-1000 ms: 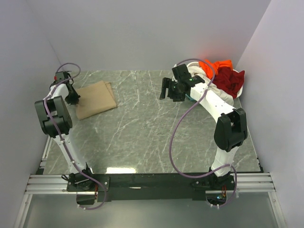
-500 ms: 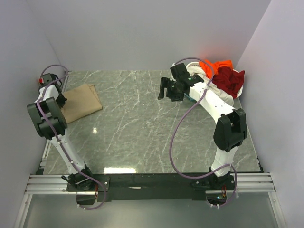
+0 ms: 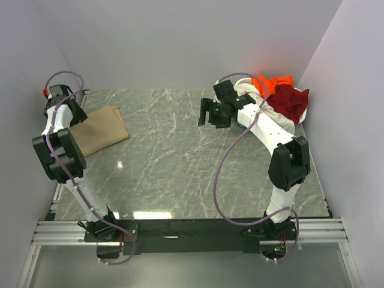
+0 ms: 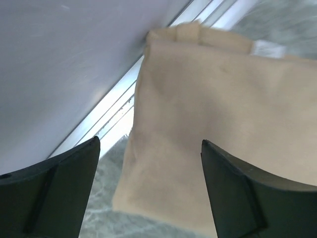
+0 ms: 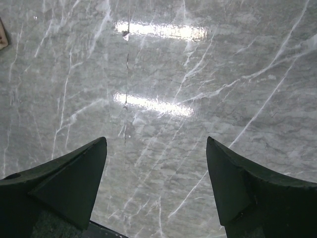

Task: Fold and stack the t-shirts
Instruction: Neatly place the folded tshirt to the corner, then reset both grippers

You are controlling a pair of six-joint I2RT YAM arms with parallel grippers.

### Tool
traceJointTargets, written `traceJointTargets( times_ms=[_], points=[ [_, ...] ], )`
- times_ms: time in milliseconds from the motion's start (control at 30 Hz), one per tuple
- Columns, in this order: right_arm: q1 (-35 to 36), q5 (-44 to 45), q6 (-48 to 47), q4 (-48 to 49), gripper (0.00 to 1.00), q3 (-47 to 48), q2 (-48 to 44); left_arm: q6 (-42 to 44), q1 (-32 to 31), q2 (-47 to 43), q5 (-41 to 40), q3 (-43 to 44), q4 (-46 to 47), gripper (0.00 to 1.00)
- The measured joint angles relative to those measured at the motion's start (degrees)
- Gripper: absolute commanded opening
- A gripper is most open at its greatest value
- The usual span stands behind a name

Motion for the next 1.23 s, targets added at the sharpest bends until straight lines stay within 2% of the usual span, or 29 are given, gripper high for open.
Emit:
traceJointTargets(
  times_ms=[133, 267, 400, 600, 700, 967, 1233],
  points=[
    [0.02, 0.02, -0.02, 0.28, 0.87, -0.04, 0.00, -1.14, -2.64, -6.73, -1.07, -2.05, 0.13, 0.90],
    [0.04, 0.04, 0.00, 1.51, 0.88, -1.20, -0.42, -3.23, -8.02, -14.10, -0.96, -6.84, 1.11, 0.91],
    [0.17, 0.24, 0.00, 2.84, 0.88, -3.50, -1.22, -5.77, -15.85, -20.24, -0.66, -13.03, 2.64, 0.93],
    [0.94, 2.03, -0.02, 4.57, 0.88, -7.87, -4.39, -9.55, -31.08, -28.39, -0.48, -22.80, 5.16, 0.95],
    [1.53, 3.37, 0.00, 5.95, 0.87, -10.82, -7.61, -11.10, -36.17, -33.07, 0.81, -26.86, 6.14, 0.96],
    [3.06, 7.78, 1.33, 11.26, 0.87, -20.24, -17.38, -12.02, -38.80, -45.79, 3.34, -33.55, 9.75, 0.99],
    [4.13, 13.16, 3.08, 13.09, 0.87, -25.79, -21.75, -11.98, -38.82, -48.26, 4.94, -35.41, 11.37, 0.99]
  ],
)
